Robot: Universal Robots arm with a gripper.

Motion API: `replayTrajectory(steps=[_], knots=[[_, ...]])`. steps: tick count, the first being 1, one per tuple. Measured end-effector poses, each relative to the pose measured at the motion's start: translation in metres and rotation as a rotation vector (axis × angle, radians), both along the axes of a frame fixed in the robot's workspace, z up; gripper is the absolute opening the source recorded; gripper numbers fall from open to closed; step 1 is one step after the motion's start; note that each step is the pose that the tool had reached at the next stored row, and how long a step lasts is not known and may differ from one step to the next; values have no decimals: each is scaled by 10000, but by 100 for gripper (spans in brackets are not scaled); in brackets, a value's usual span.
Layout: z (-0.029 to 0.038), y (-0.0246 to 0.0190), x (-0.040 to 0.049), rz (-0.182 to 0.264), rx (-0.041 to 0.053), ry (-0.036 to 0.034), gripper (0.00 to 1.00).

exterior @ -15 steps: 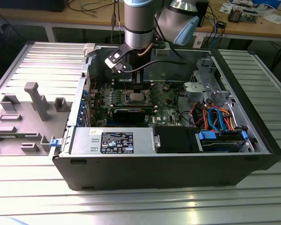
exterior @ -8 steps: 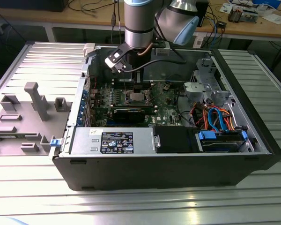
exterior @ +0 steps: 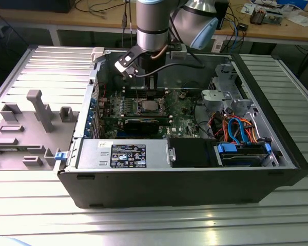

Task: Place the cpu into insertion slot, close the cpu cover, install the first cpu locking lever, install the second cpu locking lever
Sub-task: 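Close the cpu cover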

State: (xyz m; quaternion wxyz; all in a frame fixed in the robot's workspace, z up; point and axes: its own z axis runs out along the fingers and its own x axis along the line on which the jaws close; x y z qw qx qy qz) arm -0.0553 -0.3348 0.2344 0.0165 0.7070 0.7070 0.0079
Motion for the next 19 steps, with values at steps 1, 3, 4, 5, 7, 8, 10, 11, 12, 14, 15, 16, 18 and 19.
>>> replayTrajectory(steps=[1, 3, 4, 5, 7, 8, 10, 11, 12, 14, 15, 16, 18, 19], knots=[[7, 0, 0, 0, 0, 1, 11], [14, 0, 0, 0, 1, 0, 11], [16, 0, 0, 0, 3, -1, 11], [16, 0, 0, 0, 3, -2, 11], [19, 0, 0, 0, 1, 0, 11], [20, 0, 0, 0, 1, 0, 11], [20, 0, 0, 0, 1, 0, 11], [21, 0, 3, 2, 0, 1, 11], [22, -1, 8, 2, -2, 2, 11], [21, 0, 18, 0, 0, 1, 11], [20, 0, 18, -1, 1, 0, 11], [20, 0, 18, -1, 1, 0, 11], [21, 0, 21, 0, 0, 0, 11], [21, 0, 21, 0, 1, 0, 11]])
